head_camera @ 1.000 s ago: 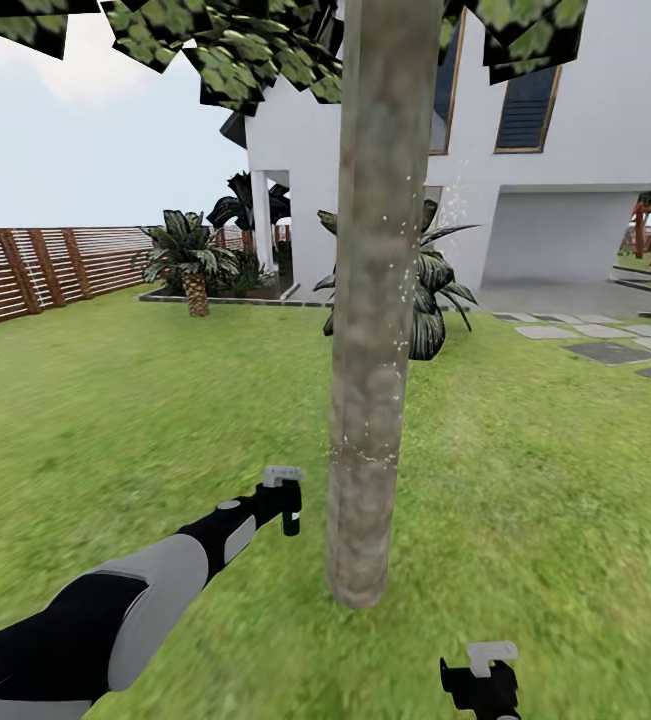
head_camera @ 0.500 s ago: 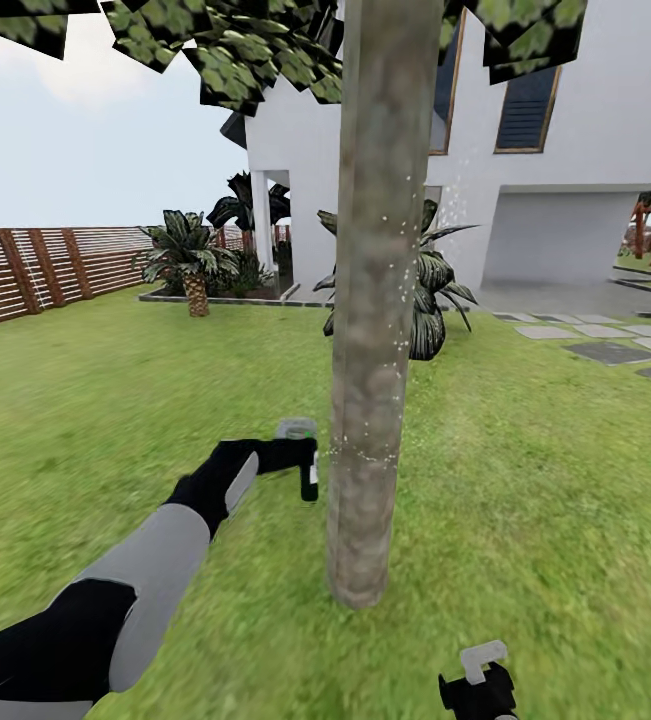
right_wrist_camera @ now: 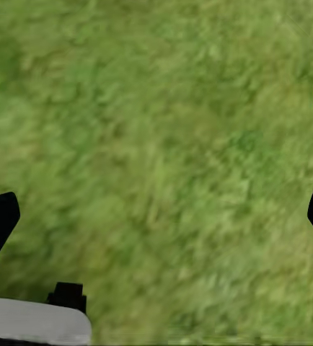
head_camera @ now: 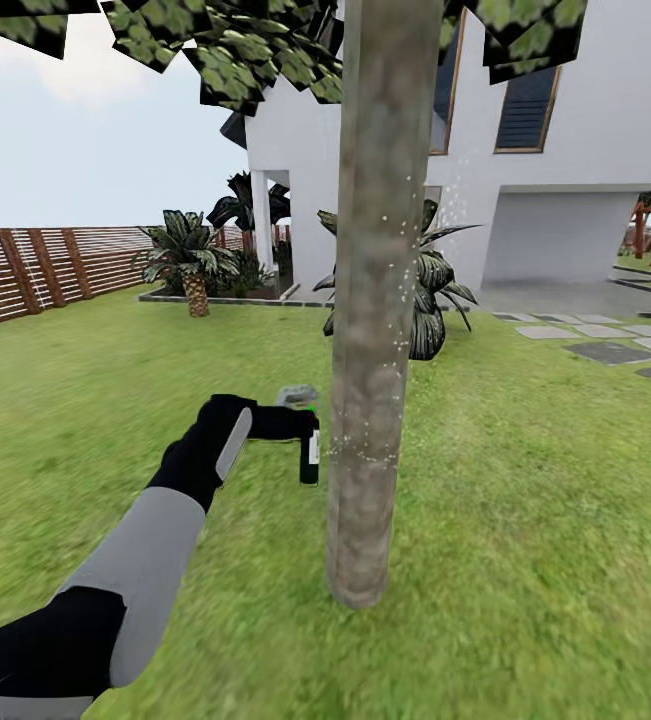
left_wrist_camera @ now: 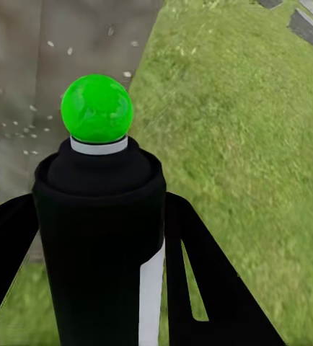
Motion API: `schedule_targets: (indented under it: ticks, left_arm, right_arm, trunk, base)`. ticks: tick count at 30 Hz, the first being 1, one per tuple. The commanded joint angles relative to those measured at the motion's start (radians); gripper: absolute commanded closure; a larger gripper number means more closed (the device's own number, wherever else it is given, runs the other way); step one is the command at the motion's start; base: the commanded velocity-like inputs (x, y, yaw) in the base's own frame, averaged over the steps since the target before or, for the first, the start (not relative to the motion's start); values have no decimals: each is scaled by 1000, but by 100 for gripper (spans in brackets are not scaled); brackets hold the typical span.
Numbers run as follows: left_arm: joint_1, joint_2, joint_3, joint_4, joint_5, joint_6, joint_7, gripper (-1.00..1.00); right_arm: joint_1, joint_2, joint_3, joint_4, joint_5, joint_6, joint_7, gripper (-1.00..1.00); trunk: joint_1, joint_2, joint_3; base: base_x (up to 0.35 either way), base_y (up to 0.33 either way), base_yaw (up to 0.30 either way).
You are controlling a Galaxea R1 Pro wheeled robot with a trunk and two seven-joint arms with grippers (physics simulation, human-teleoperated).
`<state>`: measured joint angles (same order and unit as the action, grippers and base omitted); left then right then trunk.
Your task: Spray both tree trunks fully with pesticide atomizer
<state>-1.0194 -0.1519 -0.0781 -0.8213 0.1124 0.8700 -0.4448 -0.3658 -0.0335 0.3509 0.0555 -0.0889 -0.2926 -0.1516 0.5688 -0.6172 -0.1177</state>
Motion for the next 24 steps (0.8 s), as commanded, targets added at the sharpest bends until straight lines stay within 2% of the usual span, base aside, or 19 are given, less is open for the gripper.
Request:
schedule_targets:
  ticks: [1, 4, 7, 11, 13, 15, 17, 20, 24]
  left_arm:
    - [-2, 0, -1, -21, -2, 18, 0, 100]
    - [-13, 0, 0, -84, -1, 82, 0, 100]
    - [-43, -6, 0, -108, -1, 102, 0, 100]
    - [-152, -13, -1, -107, -2, 116, -5, 100]
    - [-206, -17, -1, -94, 8, 120, -25, 100]
    - [-279, -20, -1, -35, 39, 121, -48, 100]
    - [-320, -21, -2, -8, 48, 122, -53, 100]
    - [-357, -21, -2, 7, 53, 122, -56, 100]
    - [-379, -21, -2, 11, 54, 122, -57, 100]
  right_arm:
    - [8, 0, 0, 0, 0, 0, 0, -100]
    - [19, 0, 0, 1, 0, 1, 0, -100]
    - [22, 2, 1, 1, 0, 1, 2, -100]
    - [22, 2, 0, 1, 0, 1, 2, -100]
    - [22, 3, 0, 1, 0, 1, 2, -100]
    - [22, 3, 0, 1, 0, 1, 2, -100]
    - [22, 3, 0, 1, 0, 1, 2, -100]
    - [22, 3, 0, 1, 0, 1, 2, -100]
    - [22, 3, 0, 1, 0, 1, 2, -100]
  trunk:
    - [0, 0, 0]
    - [0, 0, 0]
    - [0, 0, 0]
    - [0, 0, 0]
    - [0, 0, 0]
    - [0, 0, 0]
    - [0, 0, 0]
    - [0, 0, 0]
    - [0, 0, 0]
  base:
    - [0, 0, 0]
    - [0, 0, 0]
    - [0, 0, 0]
    - [0, 0, 0]
    - [0, 0, 0]
    - [0, 0, 0]
    - [0, 0, 0]
    - [0, 0, 0]
    - [0, 0, 0]
